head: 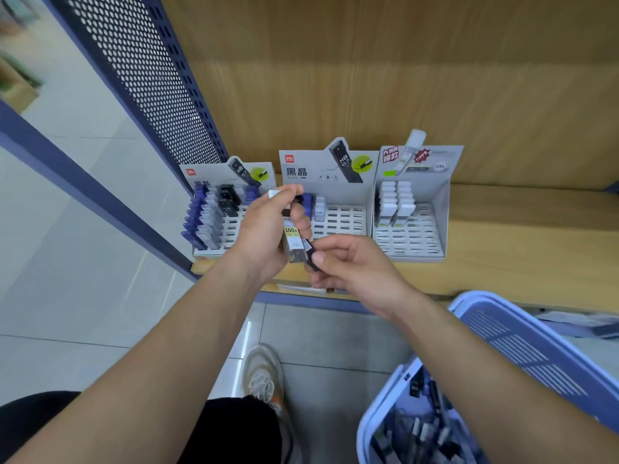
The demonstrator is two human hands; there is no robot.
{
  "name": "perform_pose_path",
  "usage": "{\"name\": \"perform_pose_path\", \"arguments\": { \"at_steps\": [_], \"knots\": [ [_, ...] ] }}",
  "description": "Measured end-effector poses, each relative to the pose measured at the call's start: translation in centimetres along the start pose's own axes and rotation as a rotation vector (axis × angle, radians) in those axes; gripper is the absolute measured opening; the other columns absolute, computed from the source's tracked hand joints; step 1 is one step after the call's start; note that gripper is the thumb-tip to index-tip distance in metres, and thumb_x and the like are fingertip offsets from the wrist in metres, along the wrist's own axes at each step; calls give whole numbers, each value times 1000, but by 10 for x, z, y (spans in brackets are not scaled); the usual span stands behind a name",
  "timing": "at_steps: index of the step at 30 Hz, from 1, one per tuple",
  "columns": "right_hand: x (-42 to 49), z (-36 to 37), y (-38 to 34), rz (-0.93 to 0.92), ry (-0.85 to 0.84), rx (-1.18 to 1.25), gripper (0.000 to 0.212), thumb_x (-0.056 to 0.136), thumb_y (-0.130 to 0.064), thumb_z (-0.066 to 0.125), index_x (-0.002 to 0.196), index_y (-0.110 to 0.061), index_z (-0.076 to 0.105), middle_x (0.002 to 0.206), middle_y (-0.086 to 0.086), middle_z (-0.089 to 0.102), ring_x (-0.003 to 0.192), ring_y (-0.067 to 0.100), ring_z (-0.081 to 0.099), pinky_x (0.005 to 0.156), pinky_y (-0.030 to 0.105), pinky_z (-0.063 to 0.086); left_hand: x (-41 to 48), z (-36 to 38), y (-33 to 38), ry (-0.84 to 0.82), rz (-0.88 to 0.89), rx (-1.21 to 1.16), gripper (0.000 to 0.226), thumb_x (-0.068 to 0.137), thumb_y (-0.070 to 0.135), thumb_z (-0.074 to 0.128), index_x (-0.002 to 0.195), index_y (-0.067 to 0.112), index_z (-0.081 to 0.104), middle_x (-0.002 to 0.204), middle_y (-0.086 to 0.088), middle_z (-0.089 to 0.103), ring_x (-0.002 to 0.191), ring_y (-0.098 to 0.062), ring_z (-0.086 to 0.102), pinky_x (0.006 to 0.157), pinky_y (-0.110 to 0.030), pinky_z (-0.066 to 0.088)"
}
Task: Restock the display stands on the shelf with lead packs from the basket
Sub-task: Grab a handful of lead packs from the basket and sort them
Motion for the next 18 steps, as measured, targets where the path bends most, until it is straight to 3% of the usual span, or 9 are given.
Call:
{"name": "perform_pose_path", "arguments": {
  "at_steps": [3, 8, 12, 18],
  "knots": [
    [-3, -7, 2, 27, -1, 0, 14, 93, 2, 63, 103, -7, 67, 76, 9, 72, 65, 17, 69, 66, 29, 60, 2, 1, 6, -20, 12, -49, 11, 105, 19, 51, 100, 12, 58, 52, 2, 38, 46, -14, 39, 48, -25, 40],
    [-4, -28, 5, 72, 27, -154, 18, 95, 3, 61, 105, -9, 69, 77, 4, 65, 68, 16, 64, 79, 38, 59, 6, -9, 16, 40, 73, 66, 11, 106, 16, 48, 100, 12, 56, 56, 3, 33, 47, -14, 35, 46, -25, 36],
    [-5, -42, 3, 62, 106, -75, 11, 93, 3, 63, 102, -3, 65, 81, 12, 66, 70, 23, 65, 71, 33, 59, 6, -18, 11, 59, 88, 334, 8, 105, 19, 53, 99, 13, 54, 56, 4, 34, 48, -15, 33, 48, -27, 31],
    [1, -47, -6, -37, 205, -67, 12, 90, 2, 67, 98, -5, 70, 75, 7, 63, 66, 20, 63, 71, 32, 57, 1, -6, -16, -116, 54, 657, 13, 100, 22, 63, 92, 11, 63, 53, 2, 35, 49, -17, 27, 49, -29, 23]
  ]
}}
Point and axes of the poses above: each hand's wrist, its own x-axis towards the middle knuckle, its own z-axis out of the palm, y = z × x, the point moved 3 cm from there along x, towards the middle knuckle
